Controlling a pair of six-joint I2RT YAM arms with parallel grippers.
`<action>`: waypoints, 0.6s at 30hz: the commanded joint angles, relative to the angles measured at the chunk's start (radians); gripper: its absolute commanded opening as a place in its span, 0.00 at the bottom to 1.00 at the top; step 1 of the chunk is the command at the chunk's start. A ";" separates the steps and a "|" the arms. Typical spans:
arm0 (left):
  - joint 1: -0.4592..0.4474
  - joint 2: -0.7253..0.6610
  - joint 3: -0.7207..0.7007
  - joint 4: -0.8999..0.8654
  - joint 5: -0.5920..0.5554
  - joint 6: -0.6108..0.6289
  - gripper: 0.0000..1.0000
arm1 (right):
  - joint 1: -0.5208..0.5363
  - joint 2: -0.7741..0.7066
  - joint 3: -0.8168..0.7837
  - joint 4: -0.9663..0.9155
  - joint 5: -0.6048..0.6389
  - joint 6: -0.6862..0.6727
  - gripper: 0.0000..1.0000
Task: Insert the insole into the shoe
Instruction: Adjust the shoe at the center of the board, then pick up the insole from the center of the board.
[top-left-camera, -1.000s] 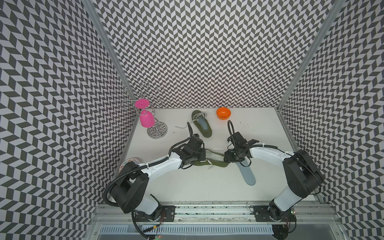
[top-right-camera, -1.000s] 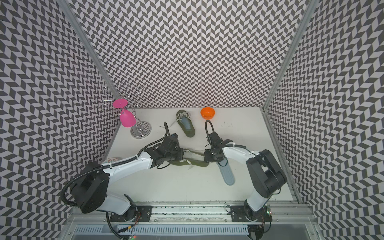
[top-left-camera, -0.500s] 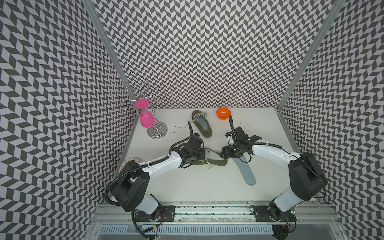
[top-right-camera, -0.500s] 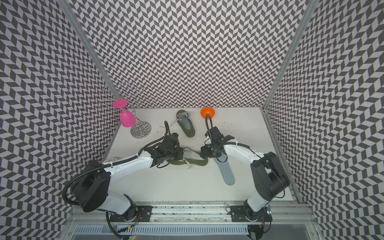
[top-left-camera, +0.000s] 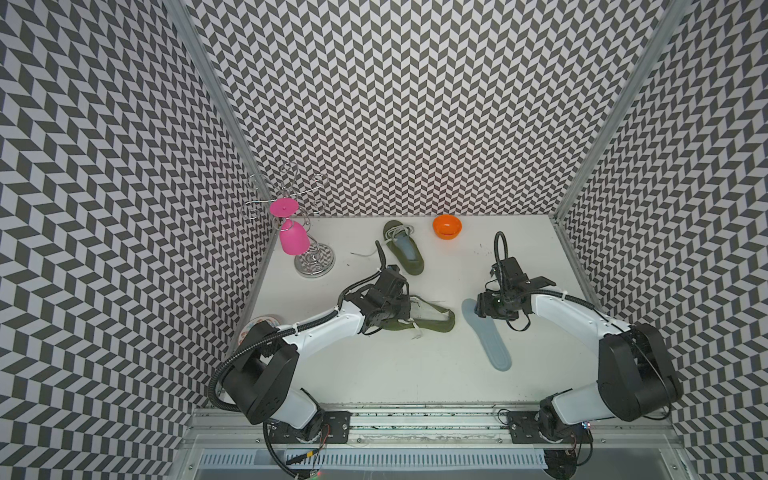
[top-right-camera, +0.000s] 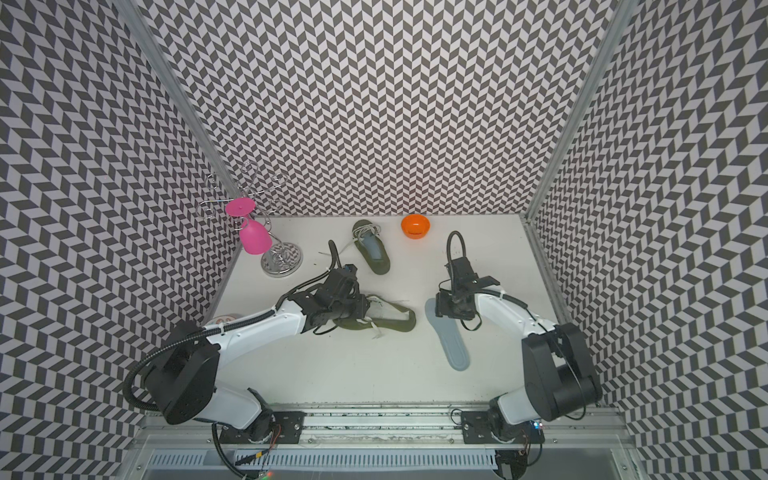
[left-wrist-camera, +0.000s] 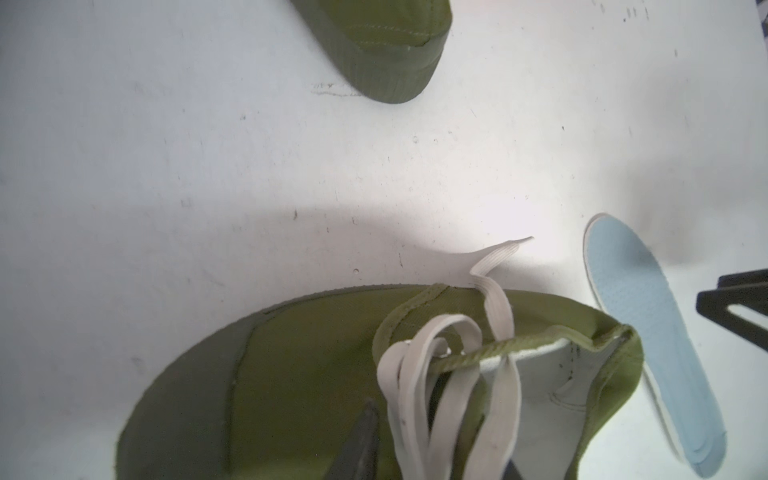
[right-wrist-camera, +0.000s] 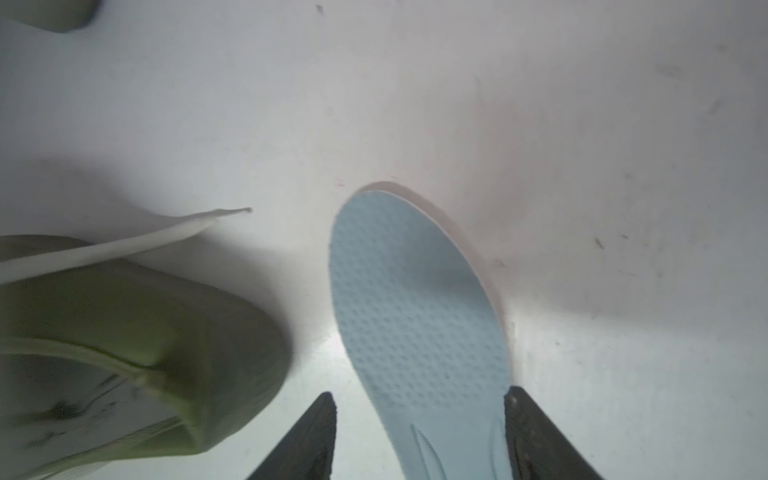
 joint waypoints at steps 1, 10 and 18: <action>0.000 -0.061 0.055 -0.025 -0.028 0.004 0.44 | -0.009 -0.026 -0.036 0.001 0.079 0.033 0.61; 0.031 -0.139 0.104 -0.072 -0.034 0.025 0.52 | -0.024 -0.014 -0.130 0.081 0.081 0.072 0.53; 0.078 -0.162 0.171 -0.097 -0.040 0.074 0.54 | -0.032 -0.007 -0.149 0.124 0.048 0.057 0.28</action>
